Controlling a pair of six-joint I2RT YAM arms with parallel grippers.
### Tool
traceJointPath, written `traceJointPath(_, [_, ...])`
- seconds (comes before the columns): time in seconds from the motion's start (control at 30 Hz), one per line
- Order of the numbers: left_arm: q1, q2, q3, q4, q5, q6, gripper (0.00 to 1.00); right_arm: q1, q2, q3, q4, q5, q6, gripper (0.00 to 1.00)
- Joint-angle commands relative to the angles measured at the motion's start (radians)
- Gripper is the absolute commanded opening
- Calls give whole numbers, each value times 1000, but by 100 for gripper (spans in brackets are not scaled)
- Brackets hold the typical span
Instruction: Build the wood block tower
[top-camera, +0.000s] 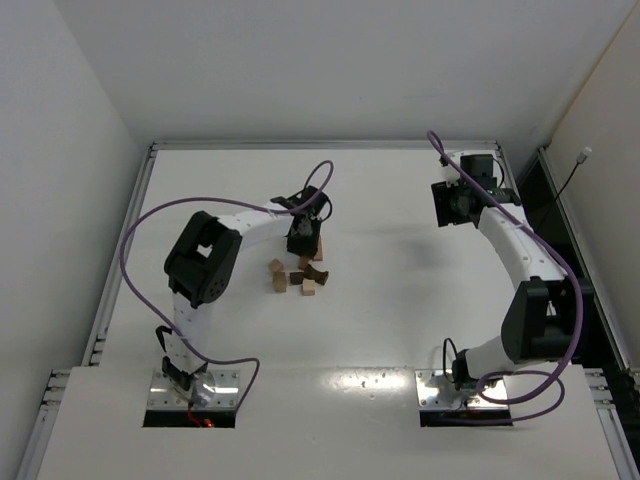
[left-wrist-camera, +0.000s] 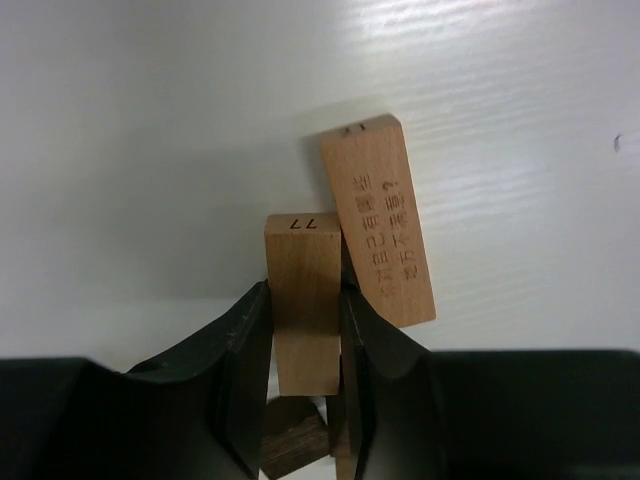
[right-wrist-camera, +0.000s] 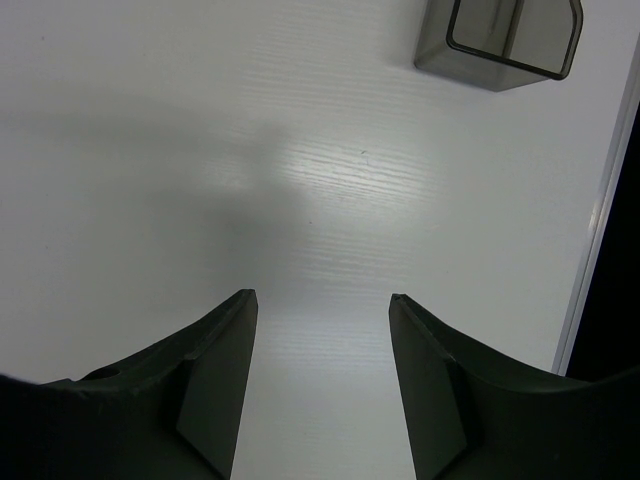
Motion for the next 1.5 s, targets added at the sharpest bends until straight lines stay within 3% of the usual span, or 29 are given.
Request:
traceJointPath(0.0, [-4,89,62,-20,21,-11,0,6,-21,15,5,-12,18,52])
traceJointPath(0.47, [18,135,130,-29,3,-20,0,6,-21,6,5,-21,9,52])
traceJointPath(0.57, [18,110,83,-20,3,-40,17,6,-21,6,5,-21,9,52])
traceJointPath(0.9, [38,61,49,-8,-12,-80,26,6,-21,6,-5,-41,9,52])
traceJointPath(0.97, [38,61,49,-8,-12,-80,31,6,-21,6,-5,-41,9,52])
traceJointPath(1.07, [38,61,59,-17,-34,-80,47,6,-21,6,-5,-41,9,52])
traceJointPath(1.47, [47,21,92,-26,-43,-71,46,6,-21,6,-5,-59,9,52])
